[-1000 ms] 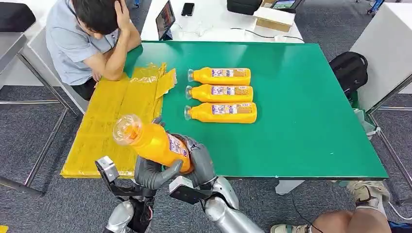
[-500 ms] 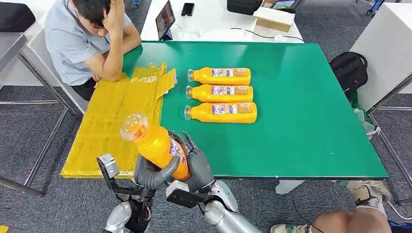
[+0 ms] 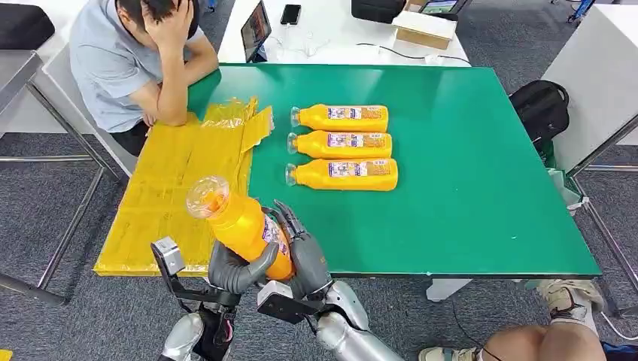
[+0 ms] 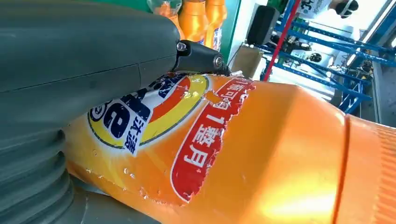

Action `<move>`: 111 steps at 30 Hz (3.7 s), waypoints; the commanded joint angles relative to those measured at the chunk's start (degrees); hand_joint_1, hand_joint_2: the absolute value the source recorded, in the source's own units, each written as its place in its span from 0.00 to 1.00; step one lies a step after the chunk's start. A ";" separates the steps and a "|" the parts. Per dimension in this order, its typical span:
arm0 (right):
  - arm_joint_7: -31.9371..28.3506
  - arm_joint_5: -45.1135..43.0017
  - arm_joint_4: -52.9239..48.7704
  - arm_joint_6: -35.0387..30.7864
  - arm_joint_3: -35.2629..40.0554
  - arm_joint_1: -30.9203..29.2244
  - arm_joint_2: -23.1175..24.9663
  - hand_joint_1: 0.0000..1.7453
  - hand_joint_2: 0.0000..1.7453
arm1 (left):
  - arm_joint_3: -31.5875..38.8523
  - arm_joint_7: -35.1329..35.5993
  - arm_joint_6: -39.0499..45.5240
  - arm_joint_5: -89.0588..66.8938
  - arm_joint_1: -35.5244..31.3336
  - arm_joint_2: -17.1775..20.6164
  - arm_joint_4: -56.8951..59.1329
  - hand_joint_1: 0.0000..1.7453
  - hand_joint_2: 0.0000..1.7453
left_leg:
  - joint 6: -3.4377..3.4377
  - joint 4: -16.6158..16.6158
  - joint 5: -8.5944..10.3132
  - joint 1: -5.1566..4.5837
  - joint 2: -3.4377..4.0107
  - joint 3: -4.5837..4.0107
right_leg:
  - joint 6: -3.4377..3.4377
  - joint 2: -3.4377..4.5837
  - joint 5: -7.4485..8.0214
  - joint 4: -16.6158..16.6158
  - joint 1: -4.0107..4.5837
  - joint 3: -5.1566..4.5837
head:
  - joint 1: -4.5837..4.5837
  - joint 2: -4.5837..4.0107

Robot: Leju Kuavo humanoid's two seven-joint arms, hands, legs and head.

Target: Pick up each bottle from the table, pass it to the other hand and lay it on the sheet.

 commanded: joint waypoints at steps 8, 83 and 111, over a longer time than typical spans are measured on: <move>-0.16 0.34 2.16 0.68 3.27 -0.70 -0.50 0.00 1.00 | -2.46 0.49 -0.87 0.05 -2.68 0.32 3.34 1.00 1.00 | -0.06 -0.04 -0.10 0.03 0.00 0.26 | -0.11 -0.08 -0.11 -0.03 0.05 0.28 | 0.00 0.00; -0.83 -17.40 -30.39 -10.08 4.16 11.49 -8.87 0.00 0.00 | 19.91 -2.84 2.77 -53.35 -23.75 5.23 41.75 0.00 1.00 | -0.23 -0.20 -0.04 0.01 0.01 1.08 | -0.28 0.09 -0.18 -0.14 0.04 0.64 | 0.13 0.00; 0.80 2.34 -21.03 -12.70 -9.14 13.18 -5.42 0.00 1.00 | 33.49 0.83 5.13 -3.13 -17.28 -4.78 16.90 0.00 1.00 | -0.13 0.00 -0.07 0.08 -0.03 0.59 | -0.21 -0.15 -0.10 0.01 0.12 0.63 | 0.11 0.00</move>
